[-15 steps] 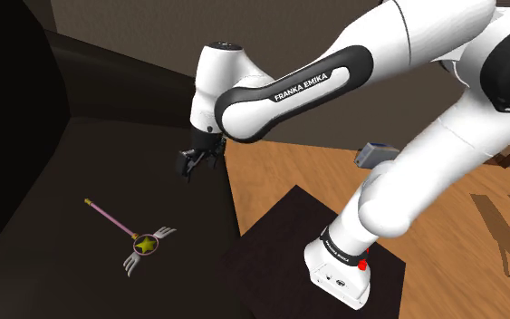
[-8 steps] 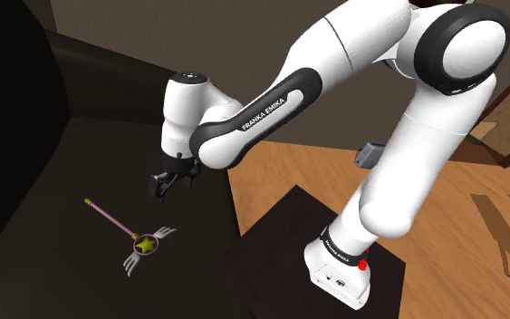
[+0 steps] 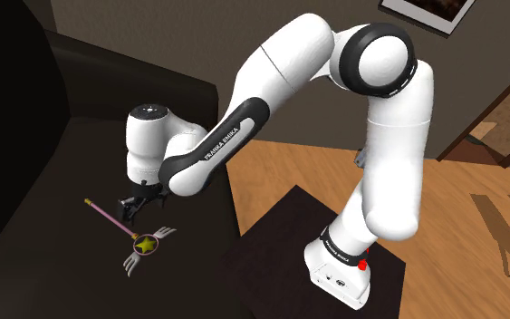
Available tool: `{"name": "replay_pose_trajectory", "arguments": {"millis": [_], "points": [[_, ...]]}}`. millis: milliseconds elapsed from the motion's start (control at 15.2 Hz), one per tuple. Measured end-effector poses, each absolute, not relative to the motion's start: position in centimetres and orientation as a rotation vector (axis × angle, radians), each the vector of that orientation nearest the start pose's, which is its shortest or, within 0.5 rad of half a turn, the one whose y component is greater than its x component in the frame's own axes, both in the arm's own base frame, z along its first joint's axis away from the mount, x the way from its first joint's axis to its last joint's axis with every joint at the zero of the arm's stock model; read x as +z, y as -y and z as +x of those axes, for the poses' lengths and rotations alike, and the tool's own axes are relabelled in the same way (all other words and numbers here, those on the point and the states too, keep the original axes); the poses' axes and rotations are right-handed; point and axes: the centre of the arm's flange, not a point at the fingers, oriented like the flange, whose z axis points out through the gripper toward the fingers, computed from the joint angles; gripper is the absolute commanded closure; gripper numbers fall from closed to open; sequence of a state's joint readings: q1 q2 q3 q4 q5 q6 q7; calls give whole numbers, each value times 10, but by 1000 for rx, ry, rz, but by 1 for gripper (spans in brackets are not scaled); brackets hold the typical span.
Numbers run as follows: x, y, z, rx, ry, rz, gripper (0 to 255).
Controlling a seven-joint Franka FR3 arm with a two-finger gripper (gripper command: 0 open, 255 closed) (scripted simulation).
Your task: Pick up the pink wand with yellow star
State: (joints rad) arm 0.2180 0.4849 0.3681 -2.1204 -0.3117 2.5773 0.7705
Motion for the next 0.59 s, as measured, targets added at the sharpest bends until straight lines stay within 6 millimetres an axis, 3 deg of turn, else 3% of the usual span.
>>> {"name": "replay_pose_trajectory", "arguments": {"millis": [264,594], "points": [[155,-350,490,-29,67,-3124,0],[126,-355,495,-29,69,-3124,0]]}}
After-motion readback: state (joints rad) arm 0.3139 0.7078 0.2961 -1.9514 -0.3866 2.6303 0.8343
